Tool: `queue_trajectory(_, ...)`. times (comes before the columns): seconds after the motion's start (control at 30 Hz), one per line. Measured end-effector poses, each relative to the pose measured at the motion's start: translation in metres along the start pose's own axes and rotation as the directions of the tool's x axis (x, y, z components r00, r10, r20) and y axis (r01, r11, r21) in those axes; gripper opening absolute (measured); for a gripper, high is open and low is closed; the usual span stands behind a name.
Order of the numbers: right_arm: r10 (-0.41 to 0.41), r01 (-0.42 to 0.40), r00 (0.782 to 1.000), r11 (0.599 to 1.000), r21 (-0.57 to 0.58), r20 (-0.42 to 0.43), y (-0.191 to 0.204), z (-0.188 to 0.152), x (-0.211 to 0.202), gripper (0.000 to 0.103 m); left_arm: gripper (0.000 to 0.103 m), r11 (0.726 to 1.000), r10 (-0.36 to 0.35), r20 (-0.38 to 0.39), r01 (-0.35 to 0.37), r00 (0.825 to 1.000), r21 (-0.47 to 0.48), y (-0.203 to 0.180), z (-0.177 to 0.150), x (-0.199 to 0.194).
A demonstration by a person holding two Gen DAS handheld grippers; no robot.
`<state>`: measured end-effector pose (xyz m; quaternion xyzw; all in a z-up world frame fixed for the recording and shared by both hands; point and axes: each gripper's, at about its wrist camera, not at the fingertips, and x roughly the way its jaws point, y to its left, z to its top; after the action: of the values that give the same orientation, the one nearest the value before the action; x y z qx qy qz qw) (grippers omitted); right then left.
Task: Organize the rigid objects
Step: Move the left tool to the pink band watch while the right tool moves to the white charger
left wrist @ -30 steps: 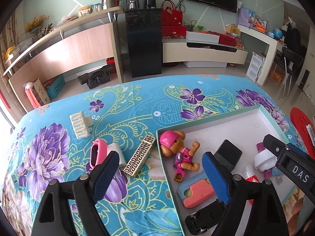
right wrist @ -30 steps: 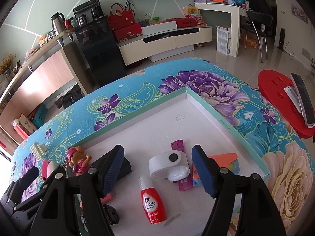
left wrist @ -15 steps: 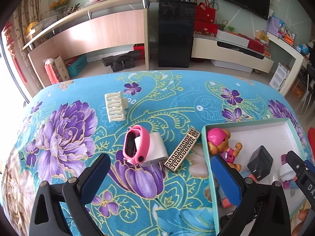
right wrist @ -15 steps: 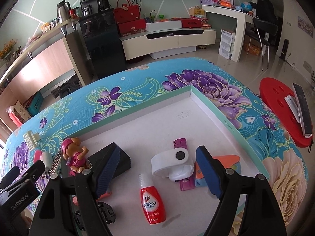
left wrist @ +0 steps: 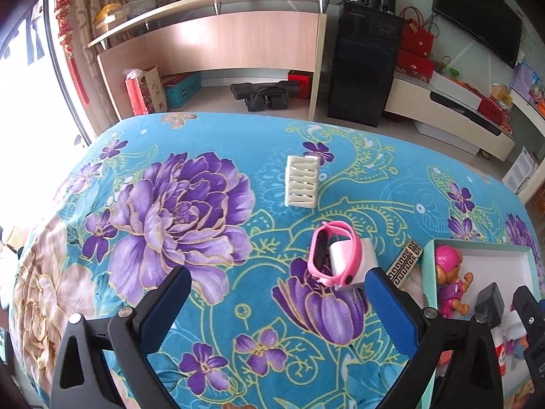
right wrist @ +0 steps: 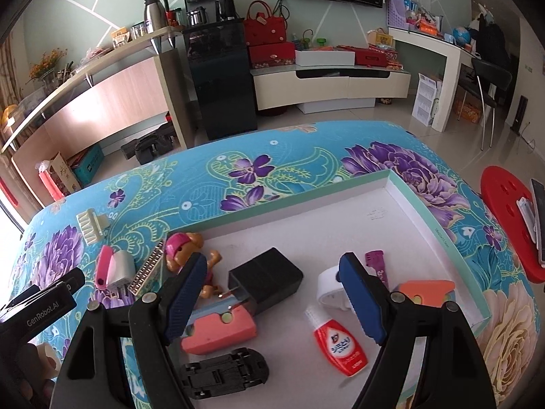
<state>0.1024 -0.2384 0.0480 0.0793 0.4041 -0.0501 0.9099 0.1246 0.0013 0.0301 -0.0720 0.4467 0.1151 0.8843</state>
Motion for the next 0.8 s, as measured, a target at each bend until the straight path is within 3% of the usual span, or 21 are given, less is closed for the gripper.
queue_trajectory(0.47,0.116,-0.116,0.993,0.982,-0.146,-0.013,0.071,-0.013,0.008,0.081,0.103,0.992,0.060,-0.014,-0.061,0.998,-0.107,0.051,0.000,0.006)
queue_trajectory(0.8,0.168,-0.173,0.985,0.971,-0.166,-0.043,0.089,-0.019,0.020,0.080,0.103,0.993,0.012,0.002,-0.012,1.000,-0.114,0.059,0.004,0.017)
